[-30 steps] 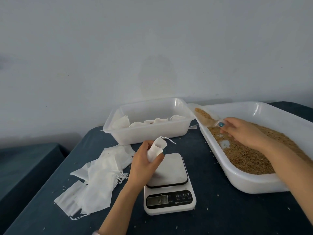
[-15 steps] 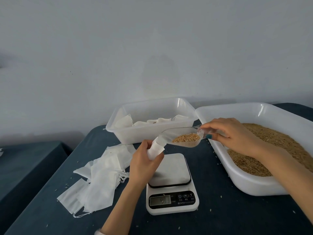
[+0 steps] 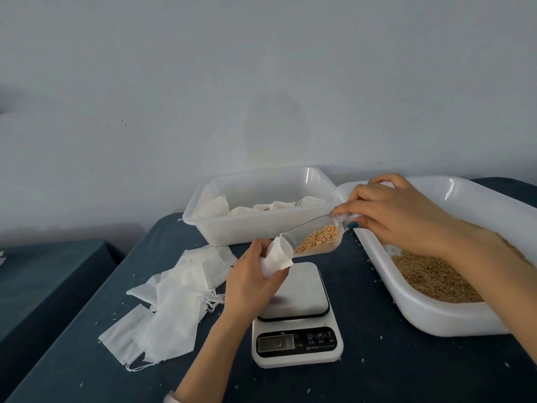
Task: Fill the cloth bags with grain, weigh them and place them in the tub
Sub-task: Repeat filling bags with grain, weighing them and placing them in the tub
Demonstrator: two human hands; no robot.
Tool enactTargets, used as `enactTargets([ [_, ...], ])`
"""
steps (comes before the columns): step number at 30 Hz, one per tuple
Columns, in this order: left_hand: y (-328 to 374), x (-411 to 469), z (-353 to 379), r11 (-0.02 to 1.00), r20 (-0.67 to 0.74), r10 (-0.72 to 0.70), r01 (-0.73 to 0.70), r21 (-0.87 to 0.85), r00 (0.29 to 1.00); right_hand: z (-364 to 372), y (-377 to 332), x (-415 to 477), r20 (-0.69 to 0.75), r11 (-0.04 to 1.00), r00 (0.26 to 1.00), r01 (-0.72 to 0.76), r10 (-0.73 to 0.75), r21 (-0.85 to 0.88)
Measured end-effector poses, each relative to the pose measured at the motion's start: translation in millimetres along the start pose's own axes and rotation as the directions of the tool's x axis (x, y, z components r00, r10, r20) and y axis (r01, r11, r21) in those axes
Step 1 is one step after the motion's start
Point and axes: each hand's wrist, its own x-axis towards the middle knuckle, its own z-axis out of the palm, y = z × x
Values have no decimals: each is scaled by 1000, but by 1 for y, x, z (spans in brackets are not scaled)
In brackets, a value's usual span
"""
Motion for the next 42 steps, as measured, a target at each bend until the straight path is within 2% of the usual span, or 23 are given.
enactTargets([
  [4,0,-1,0,999,25,14,-14,-30,1000,-14,-8,13,-61,992,995,77,-83,-96],
  [8,2,-1,0,991,61,10,-1,-132,998,-21,-13,21,-110,985,985,119,-134,-128],
  [13,3,-2,0,969,80,15,5,-245,997,-24,-13,25,-122,980,980,139,-157,-143],
  [27,1,0,2,932,115,1,41,-361,993,-31,-9,30,-185,960,963,151,-197,-234],
  [37,4,-1,0,918,115,-26,70,-390,993,-28,-6,28,-193,962,965,128,-177,-241],
  [39,5,-1,0,908,107,-35,76,-412,994,-25,-3,24,-185,973,974,87,-127,-212],
  [42,8,-1,-3,875,118,-28,82,-478,993,-16,1,15,-83,999,996,-28,25,-37],
])
